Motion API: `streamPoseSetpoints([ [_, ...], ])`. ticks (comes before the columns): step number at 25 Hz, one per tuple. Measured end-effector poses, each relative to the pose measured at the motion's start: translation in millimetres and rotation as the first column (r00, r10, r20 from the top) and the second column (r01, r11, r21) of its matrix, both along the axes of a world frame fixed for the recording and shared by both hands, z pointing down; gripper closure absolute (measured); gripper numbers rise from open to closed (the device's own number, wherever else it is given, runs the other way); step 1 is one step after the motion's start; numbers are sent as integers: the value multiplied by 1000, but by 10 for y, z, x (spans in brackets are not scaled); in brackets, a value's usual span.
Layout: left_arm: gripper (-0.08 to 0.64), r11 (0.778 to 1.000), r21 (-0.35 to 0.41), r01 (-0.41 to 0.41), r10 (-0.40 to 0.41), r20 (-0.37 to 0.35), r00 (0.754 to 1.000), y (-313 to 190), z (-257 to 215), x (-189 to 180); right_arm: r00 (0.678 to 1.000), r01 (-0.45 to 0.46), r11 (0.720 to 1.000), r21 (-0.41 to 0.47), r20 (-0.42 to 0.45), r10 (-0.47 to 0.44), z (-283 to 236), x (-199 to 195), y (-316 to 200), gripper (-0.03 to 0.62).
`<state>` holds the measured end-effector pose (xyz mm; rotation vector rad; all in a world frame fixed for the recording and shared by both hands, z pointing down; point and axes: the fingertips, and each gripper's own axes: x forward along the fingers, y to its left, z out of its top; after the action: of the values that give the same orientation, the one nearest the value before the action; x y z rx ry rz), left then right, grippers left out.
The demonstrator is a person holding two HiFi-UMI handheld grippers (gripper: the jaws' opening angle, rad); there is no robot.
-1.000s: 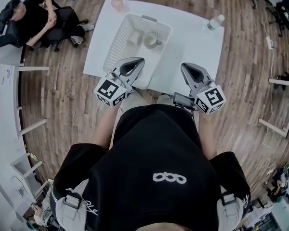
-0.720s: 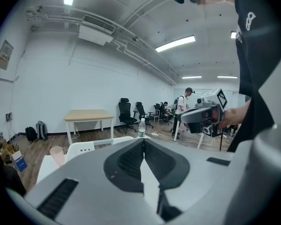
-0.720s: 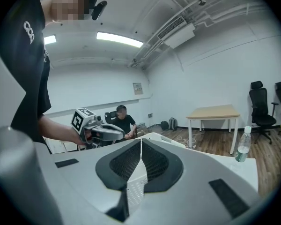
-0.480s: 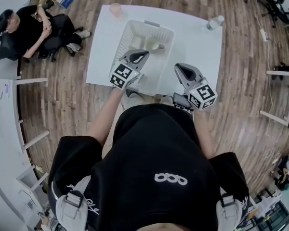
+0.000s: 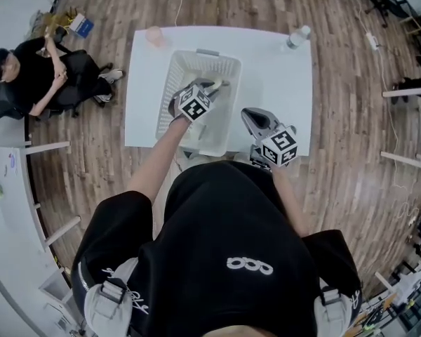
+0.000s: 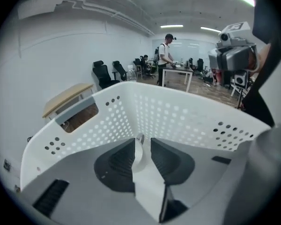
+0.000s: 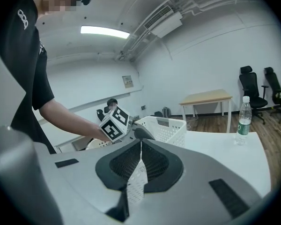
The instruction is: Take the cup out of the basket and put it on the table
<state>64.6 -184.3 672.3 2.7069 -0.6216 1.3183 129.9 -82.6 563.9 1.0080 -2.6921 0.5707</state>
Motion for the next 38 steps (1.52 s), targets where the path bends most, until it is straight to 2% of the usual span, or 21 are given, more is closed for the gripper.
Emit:
streamPoseSetpoints([
  [7, 459, 993, -45, -106, 112, 158, 981, -96, 470, 125, 1000, -27, 999, -41, 7, 27, 149, -47, -5, 566],
  [13, 459, 981, -117, -155, 181, 264, 947, -154, 797, 123, 999, -52, 997, -64, 6, 52, 198, -40, 20, 566],
  [19, 462, 963, -166, -212, 258, 352, 899, -137, 1018, 144, 996, -84, 993, -78, 2, 84, 238, 77, 1, 566],
  [25, 487, 954, -178, -241, 292, 375, 880, -114, 1044, 167, 996, -91, 993, -78, 5, 92, 243, 76, -50, 566],
  [33, 502, 956, -187, -225, 281, 375, 883, -98, 1025, 154, 995, -97, 992, -83, 7, 98, 253, 142, -49, 566],
  [38, 512, 962, -179, -205, 258, 356, 898, -61, 972, 110, 995, -94, 992, -80, 8, 95, 260, 141, -9, 566],
])
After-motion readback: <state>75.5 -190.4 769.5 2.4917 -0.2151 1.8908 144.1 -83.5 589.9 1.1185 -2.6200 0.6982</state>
